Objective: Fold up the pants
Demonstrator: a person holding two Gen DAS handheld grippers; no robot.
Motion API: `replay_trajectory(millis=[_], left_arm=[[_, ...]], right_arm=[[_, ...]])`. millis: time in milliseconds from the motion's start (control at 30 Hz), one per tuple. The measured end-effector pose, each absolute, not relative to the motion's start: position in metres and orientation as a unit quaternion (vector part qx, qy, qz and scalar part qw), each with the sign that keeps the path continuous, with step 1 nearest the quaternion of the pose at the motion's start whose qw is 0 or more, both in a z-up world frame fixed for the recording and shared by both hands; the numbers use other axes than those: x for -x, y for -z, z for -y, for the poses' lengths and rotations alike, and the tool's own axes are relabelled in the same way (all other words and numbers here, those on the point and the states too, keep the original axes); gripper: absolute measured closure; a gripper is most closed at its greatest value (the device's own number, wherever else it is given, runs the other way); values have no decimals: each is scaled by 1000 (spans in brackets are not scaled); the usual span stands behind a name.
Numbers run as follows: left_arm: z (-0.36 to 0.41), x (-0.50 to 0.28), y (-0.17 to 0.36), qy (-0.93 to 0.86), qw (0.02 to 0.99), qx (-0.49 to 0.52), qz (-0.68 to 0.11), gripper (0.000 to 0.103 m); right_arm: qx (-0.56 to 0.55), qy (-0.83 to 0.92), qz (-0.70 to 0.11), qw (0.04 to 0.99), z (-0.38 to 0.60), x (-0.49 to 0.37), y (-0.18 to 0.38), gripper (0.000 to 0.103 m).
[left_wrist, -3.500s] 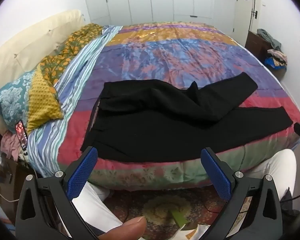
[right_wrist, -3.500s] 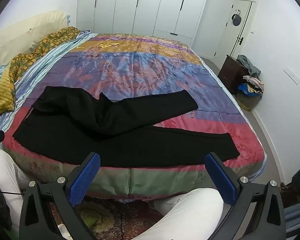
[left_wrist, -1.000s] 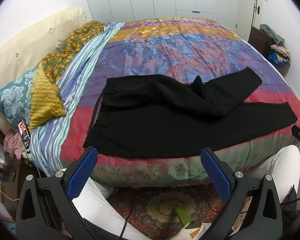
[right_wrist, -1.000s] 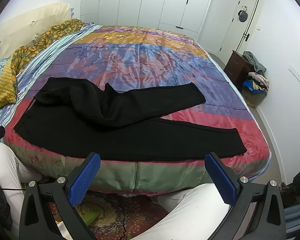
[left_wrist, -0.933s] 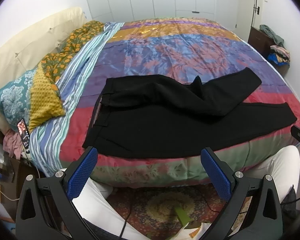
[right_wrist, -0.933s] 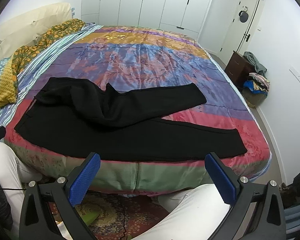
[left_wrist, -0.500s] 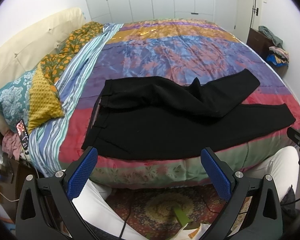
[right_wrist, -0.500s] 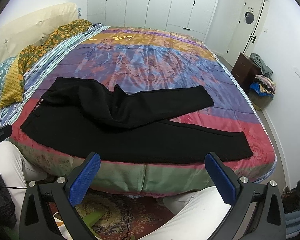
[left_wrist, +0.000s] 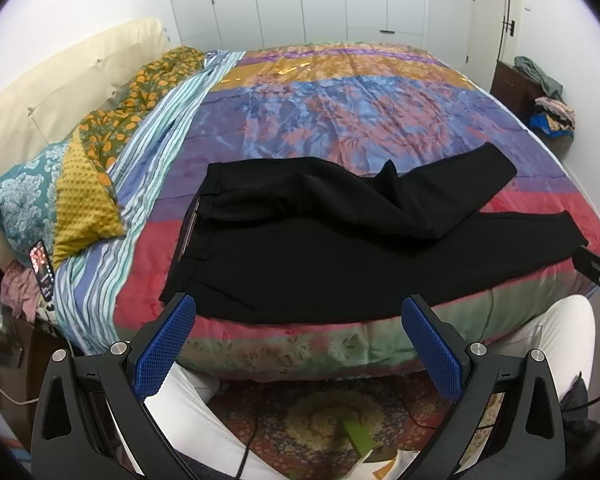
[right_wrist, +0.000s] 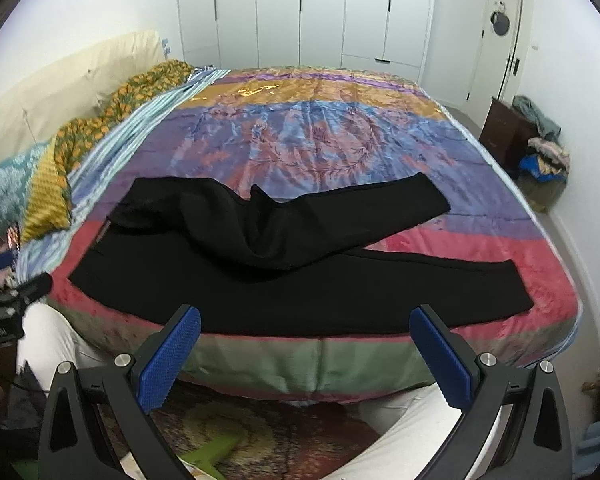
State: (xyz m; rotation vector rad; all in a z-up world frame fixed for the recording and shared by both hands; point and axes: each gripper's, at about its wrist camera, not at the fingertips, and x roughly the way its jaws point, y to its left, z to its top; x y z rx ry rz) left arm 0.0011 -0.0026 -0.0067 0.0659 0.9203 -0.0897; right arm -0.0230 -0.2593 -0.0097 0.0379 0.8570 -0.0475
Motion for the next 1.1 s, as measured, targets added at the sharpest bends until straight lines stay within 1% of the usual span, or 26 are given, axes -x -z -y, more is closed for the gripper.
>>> replay_trajectory(millis=[300,633,1100], left_arm=[[0,-1,5,47,894,-24,-445,0],[3,2,1,57,898,-22,-435,0],[4,3,1,52,897,-33,-437,0]], right_arm=[[-49,0,-402,915,264,24,6,0],[-48,-1,-422,905,263,19,16,0],[-35,-6,-409,912,261,21,16,0]])
